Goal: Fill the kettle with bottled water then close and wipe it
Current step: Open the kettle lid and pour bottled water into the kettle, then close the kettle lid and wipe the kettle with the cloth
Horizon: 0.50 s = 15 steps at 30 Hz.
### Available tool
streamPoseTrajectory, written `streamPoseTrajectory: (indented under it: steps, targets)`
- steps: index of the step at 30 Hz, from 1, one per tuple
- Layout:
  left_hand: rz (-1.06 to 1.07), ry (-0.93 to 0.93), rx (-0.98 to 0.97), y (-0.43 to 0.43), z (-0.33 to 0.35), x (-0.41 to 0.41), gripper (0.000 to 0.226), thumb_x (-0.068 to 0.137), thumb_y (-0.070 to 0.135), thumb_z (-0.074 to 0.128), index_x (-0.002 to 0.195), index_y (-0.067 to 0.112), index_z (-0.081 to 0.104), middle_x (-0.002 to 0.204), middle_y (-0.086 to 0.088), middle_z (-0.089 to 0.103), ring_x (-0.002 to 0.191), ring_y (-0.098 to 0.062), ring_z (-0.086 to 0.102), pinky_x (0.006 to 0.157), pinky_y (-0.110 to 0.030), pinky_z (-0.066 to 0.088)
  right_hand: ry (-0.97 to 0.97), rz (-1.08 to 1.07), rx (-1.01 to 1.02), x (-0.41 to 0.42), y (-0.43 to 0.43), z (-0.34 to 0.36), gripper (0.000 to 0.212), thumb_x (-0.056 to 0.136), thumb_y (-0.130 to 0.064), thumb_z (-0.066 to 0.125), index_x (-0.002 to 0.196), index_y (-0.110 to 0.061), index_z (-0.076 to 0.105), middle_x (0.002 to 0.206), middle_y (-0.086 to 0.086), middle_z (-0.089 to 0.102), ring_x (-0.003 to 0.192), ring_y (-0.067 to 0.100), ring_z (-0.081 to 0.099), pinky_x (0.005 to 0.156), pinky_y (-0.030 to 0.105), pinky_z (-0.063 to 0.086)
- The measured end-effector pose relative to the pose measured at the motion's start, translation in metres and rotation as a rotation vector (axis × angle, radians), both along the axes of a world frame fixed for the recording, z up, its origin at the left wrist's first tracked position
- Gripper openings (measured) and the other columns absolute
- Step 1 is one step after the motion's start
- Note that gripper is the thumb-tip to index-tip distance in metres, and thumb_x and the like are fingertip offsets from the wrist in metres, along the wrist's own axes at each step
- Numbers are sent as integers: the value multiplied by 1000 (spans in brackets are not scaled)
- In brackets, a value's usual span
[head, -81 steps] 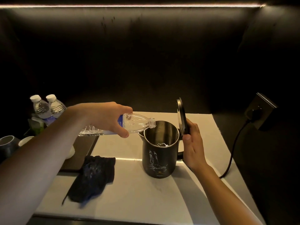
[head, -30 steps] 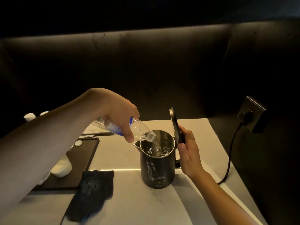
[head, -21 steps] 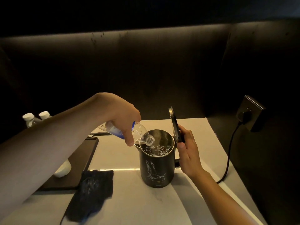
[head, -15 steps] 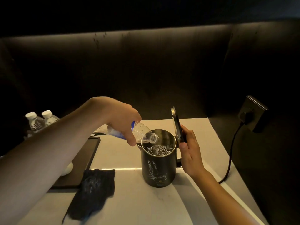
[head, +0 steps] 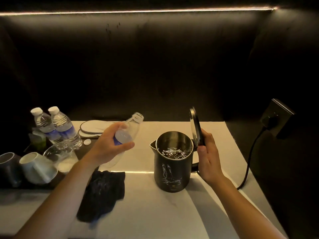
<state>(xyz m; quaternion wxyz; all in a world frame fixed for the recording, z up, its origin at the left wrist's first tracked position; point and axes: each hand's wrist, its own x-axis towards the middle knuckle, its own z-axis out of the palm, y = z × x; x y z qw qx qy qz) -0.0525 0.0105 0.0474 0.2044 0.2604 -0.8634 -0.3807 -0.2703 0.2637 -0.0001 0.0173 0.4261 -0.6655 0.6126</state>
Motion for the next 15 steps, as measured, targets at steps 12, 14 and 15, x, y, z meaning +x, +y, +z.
streamPoseTrajectory:
  steps: [12, 14, 15]
  targets:
    - [290, 133, 279, -14, -70, -4, 73, 83, 41, 78, 144, 31, 41, 149, -3, 43, 125, -21, 46, 92, -30, 44, 0, -29, 60, 5, 1, 4, 62, 98, -44, 32, 142, -2, 47, 122, 6, 53, 109, 11, 56, 92, 45, 55]
    - [302, 124, 298, -13, -72, -6, 73, 86, 35, 78, 147, 29, 39, 152, -5, 41, 127, -24, 45, 98, -36, 45, -6, -25, 62, 5, 1, 5, 64, 98, -45, 32, 142, -1, 46, 122, 9, 54, 109, 17, 57, 92, 47, 55]
    - [306, 122, 301, -13, -72, -6, 73, 86, 34, 77, 148, 29, 38, 153, -5, 41, 127, -23, 45, 99, -36, 45, -5, -26, 64, 6, 1, 4, 65, 98, -46, 32, 142, 0, 47, 122, 9, 54, 109, 19, 57, 91, 47, 55]
